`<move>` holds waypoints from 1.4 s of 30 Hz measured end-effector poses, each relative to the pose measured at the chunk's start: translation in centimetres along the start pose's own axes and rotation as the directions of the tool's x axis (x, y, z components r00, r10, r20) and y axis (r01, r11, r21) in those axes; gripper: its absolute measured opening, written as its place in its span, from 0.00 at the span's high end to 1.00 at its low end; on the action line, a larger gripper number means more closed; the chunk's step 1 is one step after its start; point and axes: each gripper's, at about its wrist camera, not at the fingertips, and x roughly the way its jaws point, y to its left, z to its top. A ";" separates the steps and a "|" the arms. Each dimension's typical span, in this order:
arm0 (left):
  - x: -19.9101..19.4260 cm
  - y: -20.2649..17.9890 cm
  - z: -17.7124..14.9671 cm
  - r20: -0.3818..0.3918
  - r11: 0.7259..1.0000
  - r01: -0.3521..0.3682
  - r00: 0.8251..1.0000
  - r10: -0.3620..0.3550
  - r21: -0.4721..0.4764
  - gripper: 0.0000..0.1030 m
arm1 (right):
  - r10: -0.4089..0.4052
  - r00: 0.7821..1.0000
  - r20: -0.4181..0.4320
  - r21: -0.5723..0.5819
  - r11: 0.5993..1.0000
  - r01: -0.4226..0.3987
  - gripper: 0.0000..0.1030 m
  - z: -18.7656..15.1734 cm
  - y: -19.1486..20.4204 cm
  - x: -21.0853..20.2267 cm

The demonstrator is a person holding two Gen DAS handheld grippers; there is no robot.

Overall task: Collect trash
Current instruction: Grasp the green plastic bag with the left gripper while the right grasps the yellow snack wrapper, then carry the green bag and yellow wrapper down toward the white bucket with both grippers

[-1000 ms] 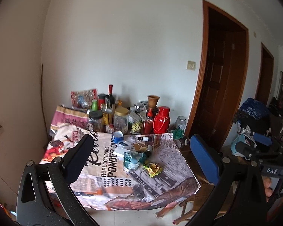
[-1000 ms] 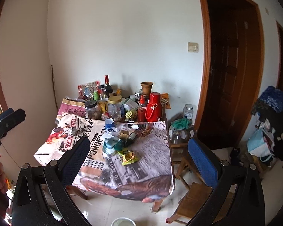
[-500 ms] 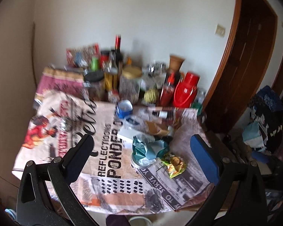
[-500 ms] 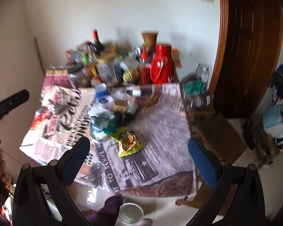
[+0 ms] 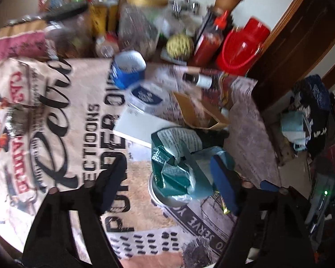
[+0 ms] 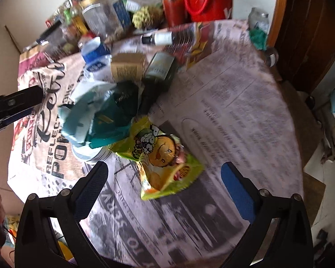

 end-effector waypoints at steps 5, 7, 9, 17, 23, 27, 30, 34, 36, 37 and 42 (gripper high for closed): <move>3.9 0.1 0.3 -0.108 1.000 0.027 0.994 -0.028 -0.011 0.48 | -0.011 0.999 -0.033 -0.017 1.000 0.011 0.18 0.1 0.3 1.3; 4.8 0.3 0.3 -0.129 0.999 0.033 0.991 -0.037 -0.033 0.48 | -0.001 0.999 -0.038 -0.006 1.000 0.001 0.21 -0.1 0.2 1.5; 5.3 0.5 0.3 -0.138 0.997 0.044 0.989 -0.052 -0.056 0.48 | -0.005 1.000 -0.028 -0.007 1.000 0.004 0.30 -0.1 0.1 1.5; 5.4 0.7 0.8 -0.127 0.995 0.057 0.990 -0.066 -0.076 0.52 | 0.022 1.000 -0.013 -0.034 0.999 -0.022 0.63 -0.1 0.5 1.4; 4.1 -0.4 0.8 -0.120 0.998 0.055 0.991 -0.059 -0.037 0.66 | 0.091 0.996 -0.007 0.006 0.996 -0.091 0.73 -0.4 -0.8 0.2; 2.3 -1.5 0.4 -0.090 0.999 0.039 0.995 -0.039 -0.004 0.69 | 0.117 0.993 0.017 0.009 0.993 -0.117 0.74 -0.8 -1.4 -1.6; 0.7 -2.2 -0.3 -0.062 1.000 0.024 0.998 -0.023 0.005 0.70 | 0.095 0.995 0.015 -0.017 0.995 -0.094 0.75 -1.2 -1.8 -2.7; -1.8 -3.2 -1.1 -0.017 1.000 0.006 1.000 -0.006 0.000 0.70 | 0.104 0.992 0.066 -0.008 0.995 -0.104 0.75 -0.9 -2.6 -4.9; -3.6 -3.8 -1.7 0.018 1.000 -0.011 1.000 0.011 -0.004 0.70 | 0.108 0.990 0.096 -0.018 0.994 -0.106 0.75 -0.9 -2.8 -6.2; -4.7 -4.2 -2.0 0.045 1.000 -0.020 0.999 0.020 -0.008 0.70 | 0.111 0.988 0.111 -0.033 0.994 -0.108 0.75 -0.9 -2.9 -7.1; -10.3 -6.0 -4.1 0.168 0.998 -0.054 0.984 0.060 -0.042 0.70 | 0.142 0.972 0.187 -0.106 0.987 -0.123 0.75 -2.0 -3.4 -11.5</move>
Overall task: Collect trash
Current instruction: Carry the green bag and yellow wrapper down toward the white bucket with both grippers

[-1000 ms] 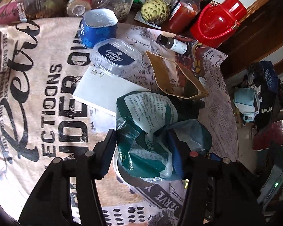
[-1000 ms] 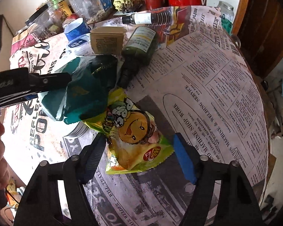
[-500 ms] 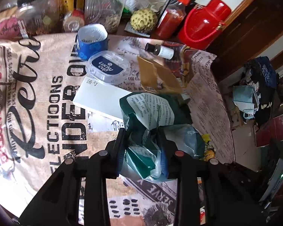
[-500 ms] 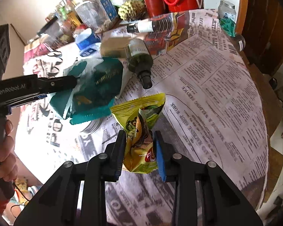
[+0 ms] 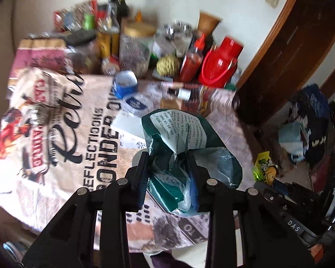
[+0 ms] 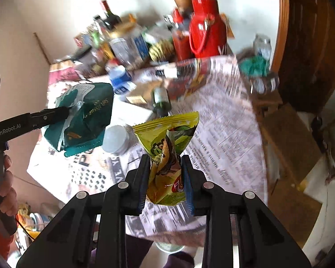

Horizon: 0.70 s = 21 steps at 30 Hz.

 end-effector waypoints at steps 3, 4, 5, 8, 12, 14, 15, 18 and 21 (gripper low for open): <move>-4.2 -1.2 -1.3 0.088 1.000 -0.010 0.996 0.012 -0.023 0.70 | 0.018 0.999 0.051 -0.034 0.999 -0.016 0.75 -0.6 0.2 -3.2; -5.6 -1.7 -1.8 0.117 0.999 -0.021 0.993 0.023 -0.025 0.70 | 0.023 0.998 0.066 -0.042 0.999 -0.021 0.75 -0.8 0.2 -4.1; -7.0 -2.1 -2.4 0.144 0.999 -0.029 0.989 0.033 -0.027 0.70 | 0.028 0.996 0.082 -0.051 0.998 -0.023 0.75 -1.0 0.4 -5.1; -10.8 -3.1 -4.2 0.205 0.999 -0.019 0.978 0.028 -0.043 0.71 | 0.018 0.991 0.131 -0.077 0.997 -0.008 0.75 -1.6 0.9 -8.0; -15.0 -4.2 -6.5 0.268 0.999 -0.041 0.962 0.046 -0.023 0.71 | 0.028 0.983 0.179 -0.085 0.996 -0.013 0.75 -2.7 1.8 -11.3; -16.6 -4.5 -7.5 0.295 0.999 -0.045 0.954 0.046 -0.013 0.71 | 0.034 0.980 0.198 -0.081 0.997 -0.018 0.75 -3.4 2.4 -12.6; -17.7 -4.6 -8.2 0.310 0.999 -0.045 0.950 0.045 -0.006 0.71 | 0.036 0.978 0.206 -0.080 0.997 -0.020 0.75 -3.7 2.6 -13.2; -20.2 -4.7 -10.2 0.344 0.998 -0.062 0.938 0.050 0.026 0.71 | 0.046 0.970 0.237 -0.080 0.996 -0.027 0.75 -4.9 3.7 -14.9; -22.2 -4.4 -12.5 0.356 0.996 -0.070 0.933 0.046 0.056 0.71 | 0.053 0.963 0.263 -0.076 0.997 -0.034 0.75 -6.7 4.8 -16.4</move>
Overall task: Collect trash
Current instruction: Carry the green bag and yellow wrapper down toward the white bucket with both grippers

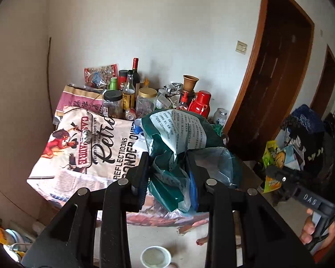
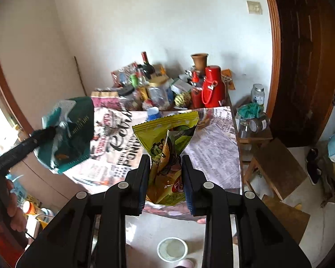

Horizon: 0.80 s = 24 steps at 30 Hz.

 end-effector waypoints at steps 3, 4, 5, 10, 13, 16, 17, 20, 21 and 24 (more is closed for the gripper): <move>-2.3 0.7 -1.8 0.003 1.000 0.026 1.000 -0.026 0.014 0.71 | -0.027 1.000 0.010 -0.004 1.000 0.027 0.75 -1.9 2.0 -1.5; -2.8 0.9 -2.3 0.001 0.999 0.029 1.000 -0.029 0.018 0.71 | -0.033 0.999 0.009 -0.003 0.999 0.033 0.75 -2.4 2.4 -2.0; -3.5 1.2 -3.0 -0.005 0.999 0.035 0.999 -0.035 0.023 0.71 | -0.045 0.999 0.005 0.002 0.999 0.045 0.75 -3.1 3.1 -2.3; -6.7 3.0 -7.1 -0.078 0.996 0.080 0.994 -0.077 0.036 0.71 | -0.097 0.994 -0.057 0.060 0.993 0.101 0.75 -7.2 5.9 -3.5; -8.2 4.0 -9.8 -0.121 0.995 0.084 0.990 -0.077 0.056 0.71 | -0.103 0.990 -0.101 0.078 0.991 0.111 0.75 -9.6 6.8 -3.9; -8.4 4.9 -12.3 -0.184 0.995 0.074 0.981 -0.061 0.065 0.71 | -0.096 0.985 -0.143 0.101 0.989 0.111 0.75 -11.9 7.4 -3.7; -8.2 5.2 -13.2 -0.208 0.995 0.075 0.976 -0.059 0.066 0.71 | -0.095 0.983 -0.158 0.110 0.987 0.113 0.75 -12.4 7.4 -3.4; -7.3 5.5 -15.5 -0.269 0.994 0.084 0.961 -0.064 0.065 0.71 | -0.092 0.977 -0.192 0.133 0.984 0.119 0.75 -14.1 7.2 -2.6; -7.0 5.6 -16.1 -0.283 0.994 0.085 0.957 -0.063 0.065 0.71 | -0.091 0.975 -0.201 0.138 0.983 0.121 0.75 -14.7 7.2 -2.6; -5.1 5.5 -18.3 -0.340 0.994 0.095 0.938 -0.071 0.055 0.71 | -0.090 0.967 -0.239 0.148 0.981 0.128 0.75 -16.4 6.6 -1.2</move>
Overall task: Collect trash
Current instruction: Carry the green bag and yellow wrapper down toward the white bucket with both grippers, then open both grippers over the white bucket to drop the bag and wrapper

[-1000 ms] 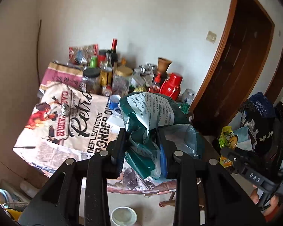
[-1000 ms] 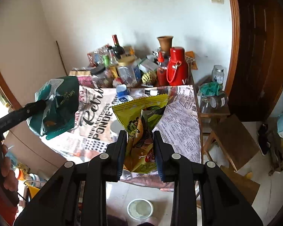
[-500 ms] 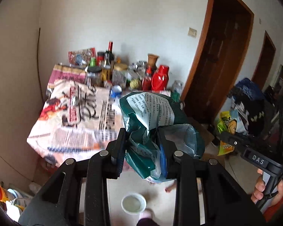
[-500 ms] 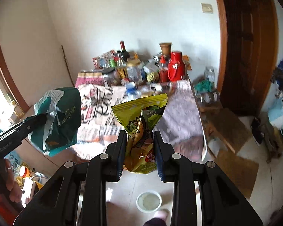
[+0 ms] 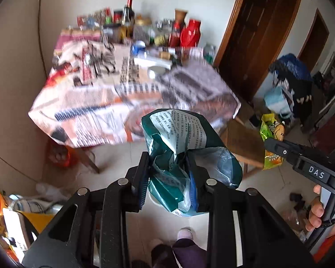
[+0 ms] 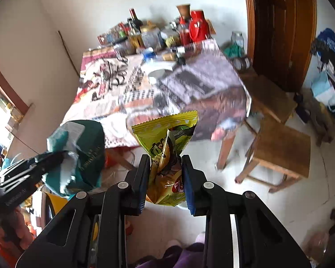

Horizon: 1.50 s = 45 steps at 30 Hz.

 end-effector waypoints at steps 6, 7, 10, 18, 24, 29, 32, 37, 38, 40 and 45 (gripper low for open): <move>7.8 -0.3 -2.4 -0.096 1.000 0.020 0.995 -0.020 0.001 0.71 | -0.009 0.997 -0.078 0.023 1.000 0.010 0.75 -2.9 -2.0 4.4; 9.3 -0.3 -2.8 -0.109 1.000 0.023 0.994 -0.024 -0.005 0.71 | -0.007 0.996 -0.091 0.025 1.000 0.009 0.75 -3.3 -2.6 5.6; 13.7 -0.3 -4.5 -0.149 0.999 0.016 0.989 -0.020 -0.028 0.71 | -0.001 0.993 -0.122 0.019 1.000 0.004 0.75 -4.7 -4.0 8.6; 26.0 1.1 -10.7 -0.241 0.995 -0.036 0.970 0.012 -0.097 0.71 | 0.028 0.973 -0.230 -0.001 1.000 -0.029 0.75 -8.9 -8.1 19.8; 34.3 3.5 -16.7 -0.313 0.991 -0.077 0.949 0.038 -0.112 0.71 | 0.039 0.945 -0.326 -0.031 0.998 -0.052 0.75 -13.9 -9.7 29.6; 40.3 6.1 -21.5 -0.364 0.984 -0.115 0.929 0.057 -0.139 0.71 | 0.048 0.923 -0.383 -0.026 0.998 -0.062 0.75 -18.1 -10.7 37.0; 43.6 7.4 -23.8 -0.381 0.977 -0.135 0.922 0.064 -0.162 0.71 | 0.053 0.917 -0.394 -0.029 0.997 -0.071 0.75 -20.2 -11.1 40.5; 47.6 8.7 -27.1 -0.403 0.974 -0.150 0.912 0.070 -0.170 0.71 | 0.071 0.905 -0.420 -0.030 0.995 -0.092 0.72 -22.5 -11.7 45.9; 48.1 8.9 -27.5 -0.408 0.973 -0.154 0.910 0.073 -0.169 0.71 | 0.069 0.904 -0.421 -0.031 0.995 -0.090 0.72 -22.7 -11.8 46.6; 49.4 9.2 -28.5 -0.417 0.973 -0.164 0.905 0.082 -0.164 0.71 | 0.071 0.904 -0.422 -0.028 0.995 -0.092 0.69 -23.1 -12.0 47.8; 51.2 9.8 -29.9 -0.428 0.972 -0.179 0.899 0.099 -0.151 0.71 | 0.121 0.896 -0.427 0.059 0.993 -0.106 0.31 -23.6 -13.1 49.4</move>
